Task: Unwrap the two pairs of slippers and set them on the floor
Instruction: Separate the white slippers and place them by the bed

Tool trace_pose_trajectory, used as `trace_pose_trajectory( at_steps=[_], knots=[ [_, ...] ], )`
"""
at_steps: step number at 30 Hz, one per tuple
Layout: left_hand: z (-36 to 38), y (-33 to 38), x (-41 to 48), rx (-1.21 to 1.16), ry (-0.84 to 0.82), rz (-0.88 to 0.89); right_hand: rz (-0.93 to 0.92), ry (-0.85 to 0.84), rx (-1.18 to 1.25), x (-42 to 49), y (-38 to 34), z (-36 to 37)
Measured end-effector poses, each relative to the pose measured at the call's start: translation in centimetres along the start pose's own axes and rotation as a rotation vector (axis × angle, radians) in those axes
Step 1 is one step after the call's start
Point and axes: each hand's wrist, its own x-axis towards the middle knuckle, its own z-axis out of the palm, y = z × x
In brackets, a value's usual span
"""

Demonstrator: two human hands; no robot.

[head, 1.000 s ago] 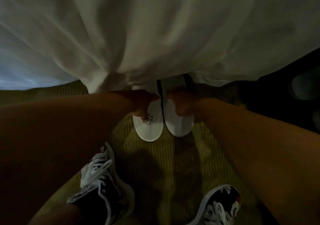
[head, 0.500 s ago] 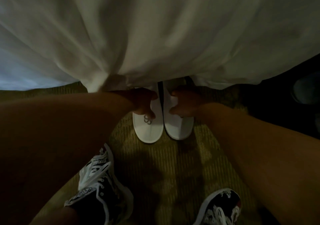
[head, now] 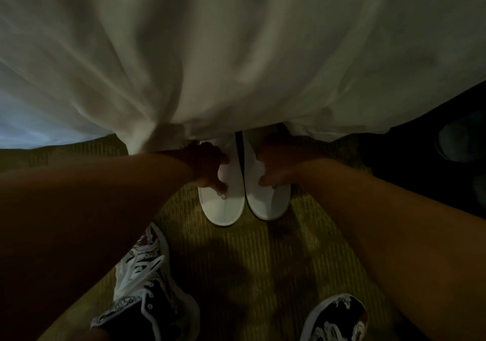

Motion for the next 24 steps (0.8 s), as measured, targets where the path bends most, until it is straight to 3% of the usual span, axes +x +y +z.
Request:
trace_pose_trajectory(
  at_steps=[7,9,12,15,19,24],
  knots=[
    [0.3,-0.7,0.1,-0.046,-0.054,0.002,0.022,0.101,-0.025,-1.3,-0.4,-0.2],
    [0.5,-0.5,0.0,-0.039,-0.055,0.021,0.046,0.048,-0.006,-0.9,-0.3,-0.1],
    [1.2,0.0,0.1,-0.032,-0.057,0.031,0.11,-0.16,0.012,-0.2,-0.5,0.3],
    [1.5,0.0,0.3,-0.07,-0.046,0.028,0.067,-0.031,0.073,0.1,-0.2,0.8],
    [1.5,0.0,0.3,-0.145,-0.014,0.032,0.087,-0.128,0.127,0.2,0.1,1.0],
    [1.5,0.2,0.5,-0.154,-0.003,0.048,0.077,-0.056,0.18,-0.2,0.2,1.0]
  ],
)
